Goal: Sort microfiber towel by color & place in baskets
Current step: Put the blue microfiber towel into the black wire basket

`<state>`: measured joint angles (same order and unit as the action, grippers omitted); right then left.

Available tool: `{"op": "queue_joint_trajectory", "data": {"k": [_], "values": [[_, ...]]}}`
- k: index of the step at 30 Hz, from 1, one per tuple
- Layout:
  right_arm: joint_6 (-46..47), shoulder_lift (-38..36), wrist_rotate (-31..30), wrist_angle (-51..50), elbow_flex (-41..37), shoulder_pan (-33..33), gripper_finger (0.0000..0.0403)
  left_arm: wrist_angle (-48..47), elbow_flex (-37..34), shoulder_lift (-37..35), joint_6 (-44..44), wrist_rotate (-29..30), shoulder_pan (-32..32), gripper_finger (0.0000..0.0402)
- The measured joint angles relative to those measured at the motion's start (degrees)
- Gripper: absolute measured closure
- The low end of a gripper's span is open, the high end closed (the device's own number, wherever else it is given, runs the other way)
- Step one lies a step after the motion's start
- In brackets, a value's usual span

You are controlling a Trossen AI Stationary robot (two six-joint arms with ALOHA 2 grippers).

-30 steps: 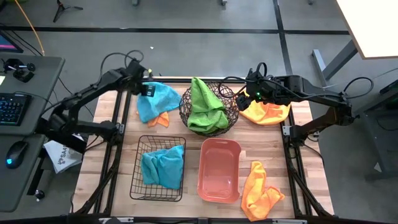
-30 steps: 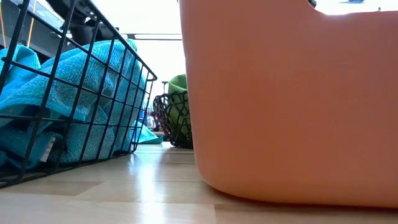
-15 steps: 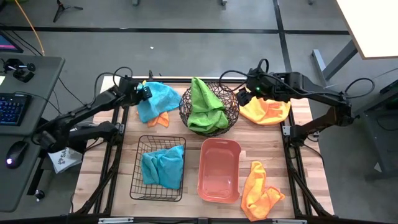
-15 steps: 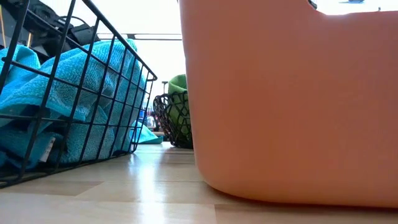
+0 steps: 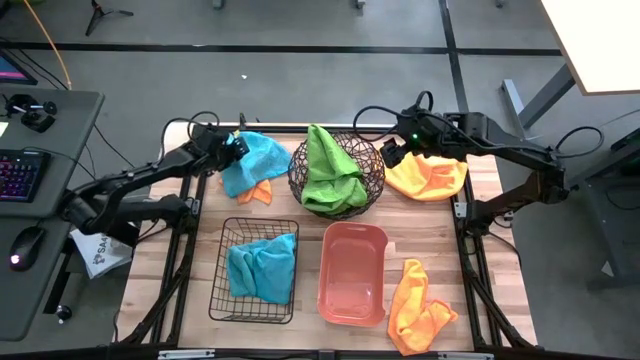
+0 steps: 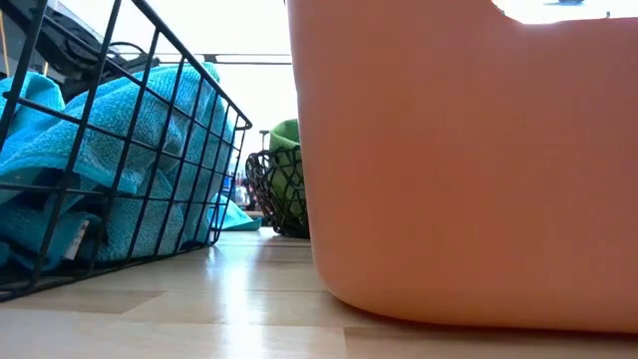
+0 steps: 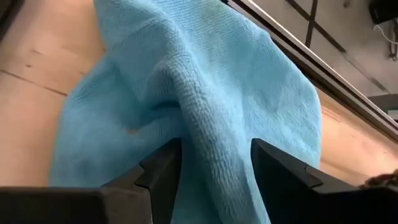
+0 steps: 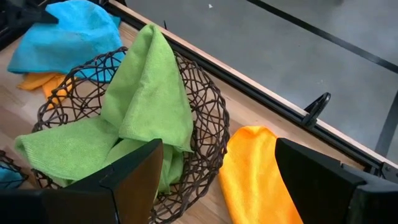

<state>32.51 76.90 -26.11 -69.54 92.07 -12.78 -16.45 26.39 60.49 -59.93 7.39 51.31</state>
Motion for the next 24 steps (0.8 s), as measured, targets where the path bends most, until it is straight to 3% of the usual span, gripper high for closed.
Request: {"op": "queue_joint_trajectory", "data": {"k": [5,10,15,20,24], "values": [[0.0,0.0,0.02,-0.04,0.0,0.0,0.0096,5.23,0.0,3.42,1.81,-0.11,0.0,0.0251],[0.0,0.0,0.07,-0.13,0.0,0.0,0.0096,7.24,0.0,1.2,3.37,-2.03,0.0,0.0382],[0.0,0.0,0.13,-0.23,0.0,0.0,0.0096,8.55,3.45,-8.65,8.17,-4.1,0.68,0.0399],[0.0,0.0,0.15,0.87,0.0,0.02,0.0096,8.93,12.69,-18.9,19.8,-5.59,0.52,0.0401],[0.0,0.0,0.57,0.95,0.0,0.02,0.0096,6.57,21.12,-22.42,25.4,-7.8,-1.16,0.0401]]}}
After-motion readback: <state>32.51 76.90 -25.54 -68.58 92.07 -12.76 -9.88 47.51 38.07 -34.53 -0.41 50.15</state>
